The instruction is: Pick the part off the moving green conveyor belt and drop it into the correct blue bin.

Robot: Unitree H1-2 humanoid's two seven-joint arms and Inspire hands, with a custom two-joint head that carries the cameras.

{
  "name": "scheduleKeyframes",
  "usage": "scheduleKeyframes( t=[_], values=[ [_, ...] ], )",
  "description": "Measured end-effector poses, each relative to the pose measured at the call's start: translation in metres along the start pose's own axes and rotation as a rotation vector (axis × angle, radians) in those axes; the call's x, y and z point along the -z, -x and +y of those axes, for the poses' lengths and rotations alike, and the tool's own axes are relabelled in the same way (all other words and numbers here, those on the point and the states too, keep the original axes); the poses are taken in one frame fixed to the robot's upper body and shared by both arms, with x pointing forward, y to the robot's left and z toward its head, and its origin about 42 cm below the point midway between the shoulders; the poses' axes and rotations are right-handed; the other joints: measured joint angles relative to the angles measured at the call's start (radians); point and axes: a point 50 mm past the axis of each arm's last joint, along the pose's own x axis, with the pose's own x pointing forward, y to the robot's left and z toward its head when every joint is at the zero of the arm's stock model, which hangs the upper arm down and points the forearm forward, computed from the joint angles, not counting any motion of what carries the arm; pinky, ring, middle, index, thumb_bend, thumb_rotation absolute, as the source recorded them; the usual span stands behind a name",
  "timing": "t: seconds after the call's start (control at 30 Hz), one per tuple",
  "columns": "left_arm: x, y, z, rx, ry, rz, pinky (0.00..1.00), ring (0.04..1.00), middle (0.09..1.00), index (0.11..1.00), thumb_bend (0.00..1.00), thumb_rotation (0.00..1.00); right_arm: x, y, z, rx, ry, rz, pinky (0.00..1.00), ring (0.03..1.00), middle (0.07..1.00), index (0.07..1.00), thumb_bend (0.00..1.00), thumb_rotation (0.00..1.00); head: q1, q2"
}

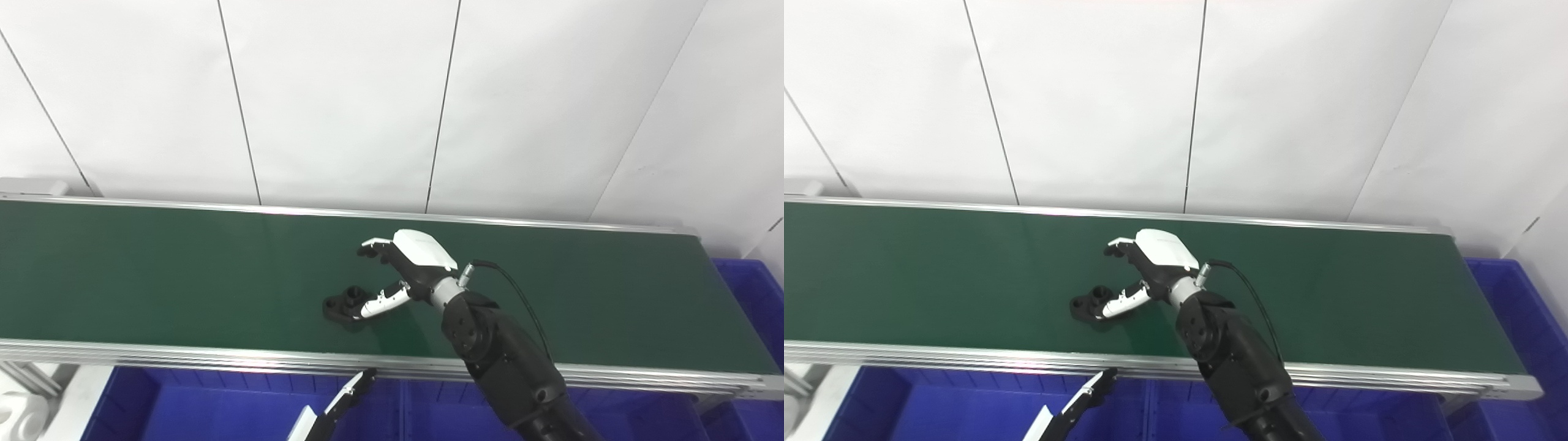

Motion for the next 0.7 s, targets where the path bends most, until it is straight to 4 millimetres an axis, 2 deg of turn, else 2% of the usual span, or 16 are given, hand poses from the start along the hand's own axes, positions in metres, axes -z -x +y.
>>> scheduleKeyframes(
  t=[0.17, 0.53, 0.7],
  values=[
    [0.000, 0.002, 0.001, 0.003, -0.003, 0.001, 0.83, 0.872, 0.897, 0.905, 0.67, 0.58, 0.009, 0.001, 0.008, -0.039, 0.059, 0.024, 0.69, 0.752, 0.799, 0.812, 0.81, 0.36, 0.005, 0.008],
    [0.002, 0.006, 0.008, -0.006, -0.016, 0.002, 0.79, 0.844, 0.868, 0.876, 0.74, 0.57, 0.028, 0.006, 0.011, -0.029, 0.118, 0.058, 0.62, 0.704, 0.769, 0.784, 0.72, 0.22, 0.005, 0.023],
    [0.002, 0.007, 0.008, -0.007, -0.015, 0.002, 0.79, 0.837, 0.861, 0.869, 0.76, 0.57, 0.034, 0.006, 0.015, 0.000, 0.136, 0.069, 0.61, 0.695, 0.758, 0.772, 0.68, 0.24, 0.003, 0.029]
  ],
)
